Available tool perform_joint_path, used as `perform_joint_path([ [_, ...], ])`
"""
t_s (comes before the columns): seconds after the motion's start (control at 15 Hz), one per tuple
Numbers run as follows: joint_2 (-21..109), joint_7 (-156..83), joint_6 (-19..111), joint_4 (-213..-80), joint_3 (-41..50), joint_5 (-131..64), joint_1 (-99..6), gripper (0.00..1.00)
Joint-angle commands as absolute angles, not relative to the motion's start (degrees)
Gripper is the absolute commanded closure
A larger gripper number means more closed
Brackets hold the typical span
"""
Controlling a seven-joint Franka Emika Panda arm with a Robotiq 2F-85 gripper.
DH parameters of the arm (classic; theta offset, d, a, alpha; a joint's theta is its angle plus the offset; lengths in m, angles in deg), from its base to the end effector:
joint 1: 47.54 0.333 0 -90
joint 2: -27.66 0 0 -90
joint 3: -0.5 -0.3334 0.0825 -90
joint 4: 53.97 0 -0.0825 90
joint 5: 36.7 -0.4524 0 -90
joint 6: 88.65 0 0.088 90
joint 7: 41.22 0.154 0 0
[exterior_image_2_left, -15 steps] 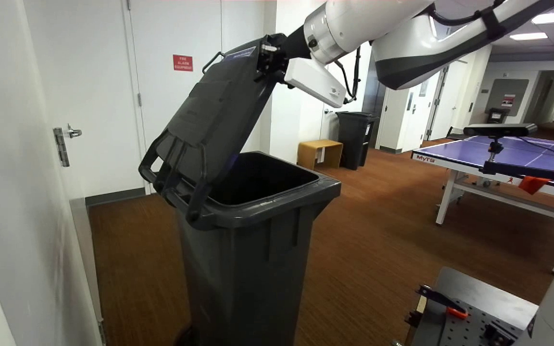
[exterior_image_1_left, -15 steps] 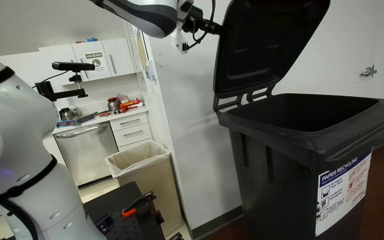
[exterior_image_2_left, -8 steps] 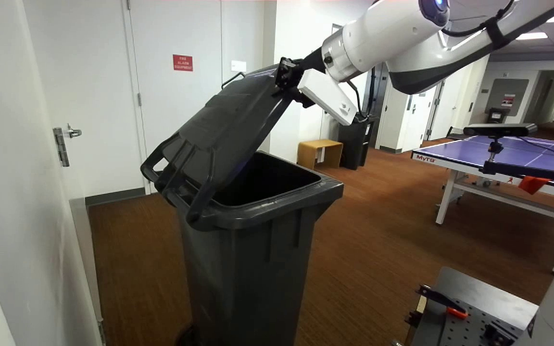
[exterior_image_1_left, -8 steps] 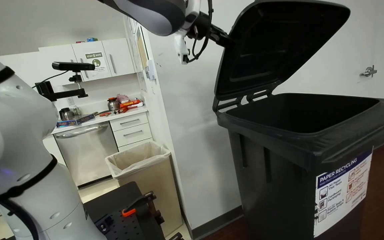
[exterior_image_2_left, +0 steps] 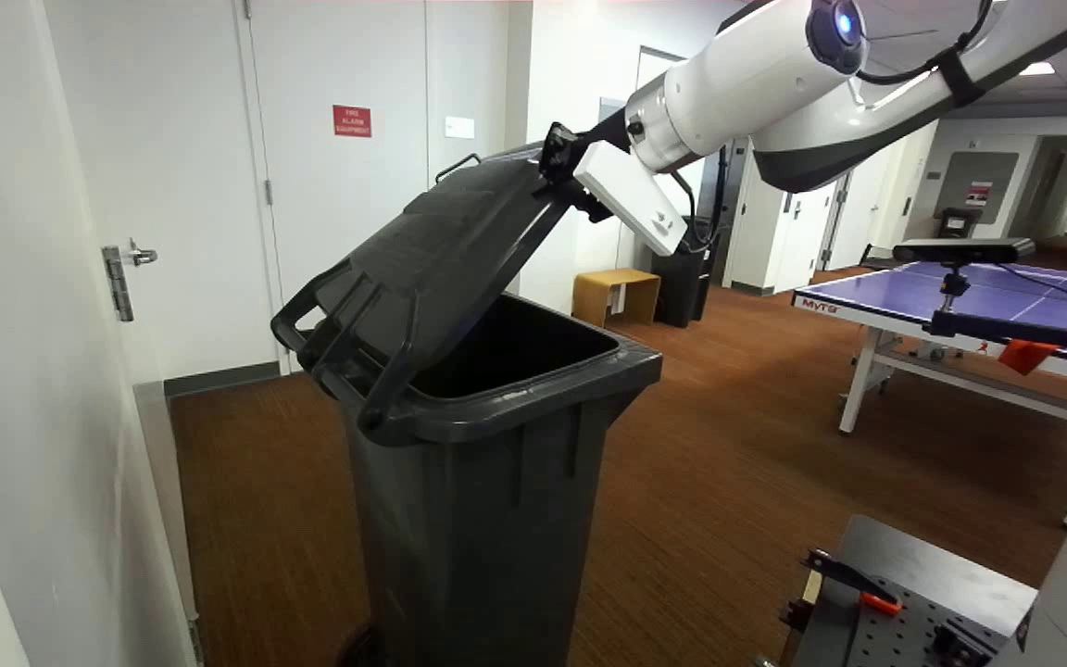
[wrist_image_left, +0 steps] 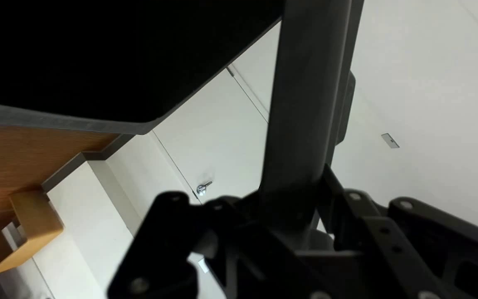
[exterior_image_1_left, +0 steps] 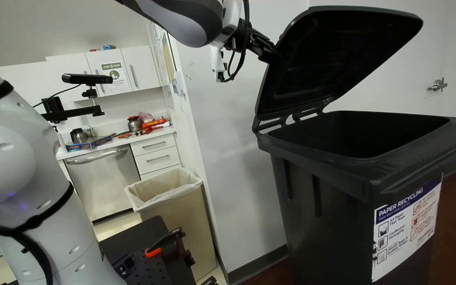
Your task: Close the lid of the black bin.
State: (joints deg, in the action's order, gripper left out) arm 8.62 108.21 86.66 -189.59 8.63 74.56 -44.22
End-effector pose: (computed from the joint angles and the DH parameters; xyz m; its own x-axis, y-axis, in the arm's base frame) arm 0.5459 0.0231 0.4516 0.2404 -0.6687 0.7036 -0.3726 -0.7329 -0.5693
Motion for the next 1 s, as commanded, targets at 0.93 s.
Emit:
perform_joint_path([
  [0.93,11.06,108.89,82.45,-199.51,31.93,70.87,-23.38,0.94],
])
